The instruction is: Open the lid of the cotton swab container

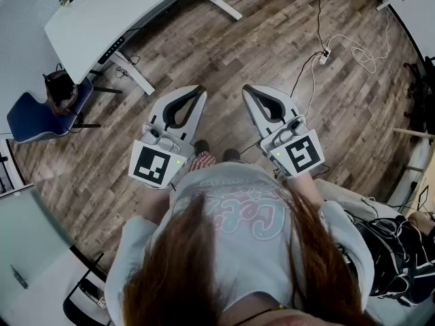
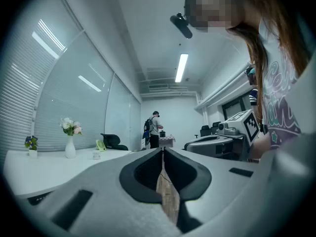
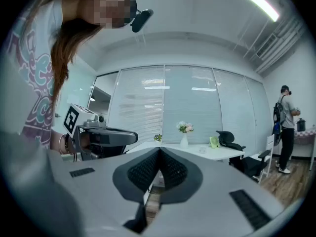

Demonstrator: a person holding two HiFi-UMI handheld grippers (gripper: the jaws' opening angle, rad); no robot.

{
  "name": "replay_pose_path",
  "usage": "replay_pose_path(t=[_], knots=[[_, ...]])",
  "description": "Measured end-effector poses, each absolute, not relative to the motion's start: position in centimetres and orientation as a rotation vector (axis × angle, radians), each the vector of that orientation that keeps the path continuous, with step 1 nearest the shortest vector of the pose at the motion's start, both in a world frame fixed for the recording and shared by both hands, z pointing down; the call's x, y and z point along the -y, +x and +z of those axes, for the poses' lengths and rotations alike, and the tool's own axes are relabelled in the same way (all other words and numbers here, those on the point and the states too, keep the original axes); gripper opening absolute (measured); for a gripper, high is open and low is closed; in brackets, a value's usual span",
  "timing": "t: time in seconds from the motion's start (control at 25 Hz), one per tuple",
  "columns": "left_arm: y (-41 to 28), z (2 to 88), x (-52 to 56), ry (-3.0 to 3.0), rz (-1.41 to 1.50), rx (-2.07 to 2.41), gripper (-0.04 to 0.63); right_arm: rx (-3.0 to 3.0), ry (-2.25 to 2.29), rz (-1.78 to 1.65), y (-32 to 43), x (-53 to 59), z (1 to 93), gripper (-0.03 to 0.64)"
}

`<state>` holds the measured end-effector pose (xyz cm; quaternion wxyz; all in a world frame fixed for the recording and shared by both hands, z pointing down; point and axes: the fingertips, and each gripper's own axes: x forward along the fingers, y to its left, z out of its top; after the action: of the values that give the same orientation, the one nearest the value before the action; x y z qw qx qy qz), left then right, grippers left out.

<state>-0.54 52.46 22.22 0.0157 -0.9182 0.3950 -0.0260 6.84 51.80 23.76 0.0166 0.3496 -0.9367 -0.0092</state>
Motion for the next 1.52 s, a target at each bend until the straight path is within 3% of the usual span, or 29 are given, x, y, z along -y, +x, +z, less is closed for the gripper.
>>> replay_pose_path(t=[1.08,1.24,1.4,1.52], knots=[[-2.5,21.0,-52.7,-2.867,0.065,-1.287,0.02,2.927,1.131,0.035,6.2,-51.8,23.4,0.005],[-2.7,21.5,-52.6,-2.9,0.055,-1.312,0.127,2.902,1.185,0.022,6.2,-51.4,24.0,0.068],[-3.5,21.9,-53.0,-2.906,0.043,-1.346,0.171,2.895,1.327,0.025,7.3,-50.7,23.3,0.161],[-4.4,21.9,-52.7,-2.878,0.051,-1.388,0.202,2.91,1.379,0.011,7.5,-50.4,22.7,0.18]])
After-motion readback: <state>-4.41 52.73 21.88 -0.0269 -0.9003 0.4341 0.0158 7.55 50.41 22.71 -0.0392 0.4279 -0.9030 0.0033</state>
